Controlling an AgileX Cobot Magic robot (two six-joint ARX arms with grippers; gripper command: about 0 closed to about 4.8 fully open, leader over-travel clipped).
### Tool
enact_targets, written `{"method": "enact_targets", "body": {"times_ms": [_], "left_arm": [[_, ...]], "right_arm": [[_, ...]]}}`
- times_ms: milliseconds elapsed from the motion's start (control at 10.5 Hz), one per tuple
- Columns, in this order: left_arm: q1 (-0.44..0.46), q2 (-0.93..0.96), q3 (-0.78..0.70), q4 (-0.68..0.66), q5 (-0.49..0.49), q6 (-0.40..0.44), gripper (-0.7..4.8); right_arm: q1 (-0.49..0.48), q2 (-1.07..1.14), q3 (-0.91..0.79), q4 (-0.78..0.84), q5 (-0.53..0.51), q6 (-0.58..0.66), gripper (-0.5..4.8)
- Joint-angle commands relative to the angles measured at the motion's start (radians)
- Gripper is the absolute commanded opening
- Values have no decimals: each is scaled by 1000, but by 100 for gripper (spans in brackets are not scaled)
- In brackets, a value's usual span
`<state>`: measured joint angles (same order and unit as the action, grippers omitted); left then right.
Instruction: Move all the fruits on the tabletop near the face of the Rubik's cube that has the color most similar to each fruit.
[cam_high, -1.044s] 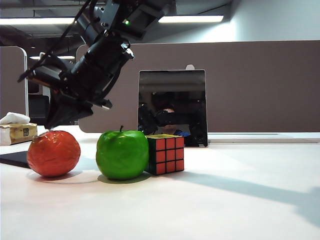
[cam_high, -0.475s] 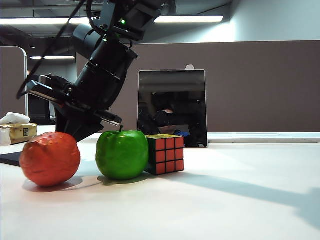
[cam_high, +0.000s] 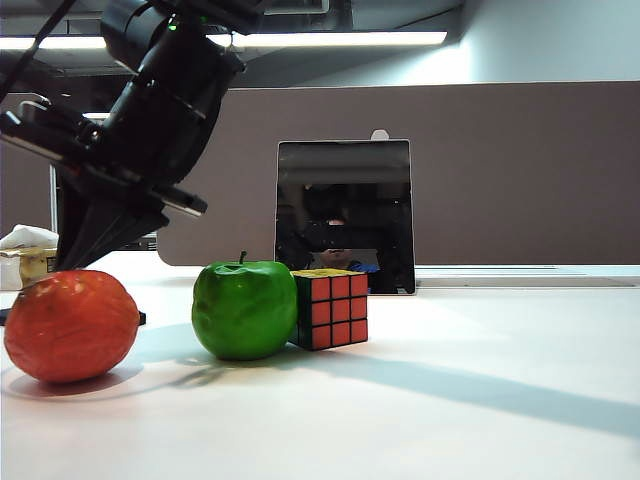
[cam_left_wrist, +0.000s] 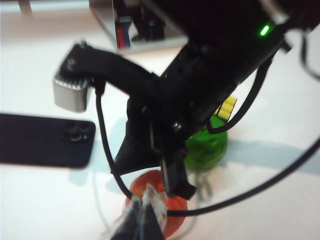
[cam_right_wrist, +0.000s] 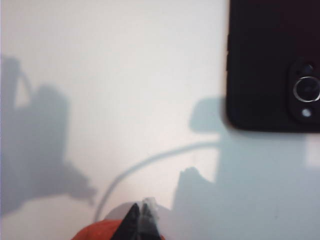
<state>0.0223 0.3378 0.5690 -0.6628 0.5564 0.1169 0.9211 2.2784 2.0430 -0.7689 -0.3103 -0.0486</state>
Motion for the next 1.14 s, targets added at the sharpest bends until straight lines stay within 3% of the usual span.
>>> {"method": "enact_targets", "body": {"times_ms": [95,190,285,570,760,1139], "left_arm": [[0,-26,127,-196,-29,33,-5],[-2,-34,272,-430,126,27,-5],[-2,-34,353,-571,121,55,-5],[-2,-79,369,-713,113,90,-5],[-2,-98,369,-716,109,90,-5],[-2,-99,369,-716,109,90,-5]], "right_arm": [[20,-18,5,23,-15,-5,-1],[53,-17,5,93,-24,-4,-1],[52,-16,4,91,1,-3,-1],[52,-10,4,30,10,19,-1],[65,-8,3,-112,55,19,-1],[88,-8,2,-198,83,19,-1]]}}
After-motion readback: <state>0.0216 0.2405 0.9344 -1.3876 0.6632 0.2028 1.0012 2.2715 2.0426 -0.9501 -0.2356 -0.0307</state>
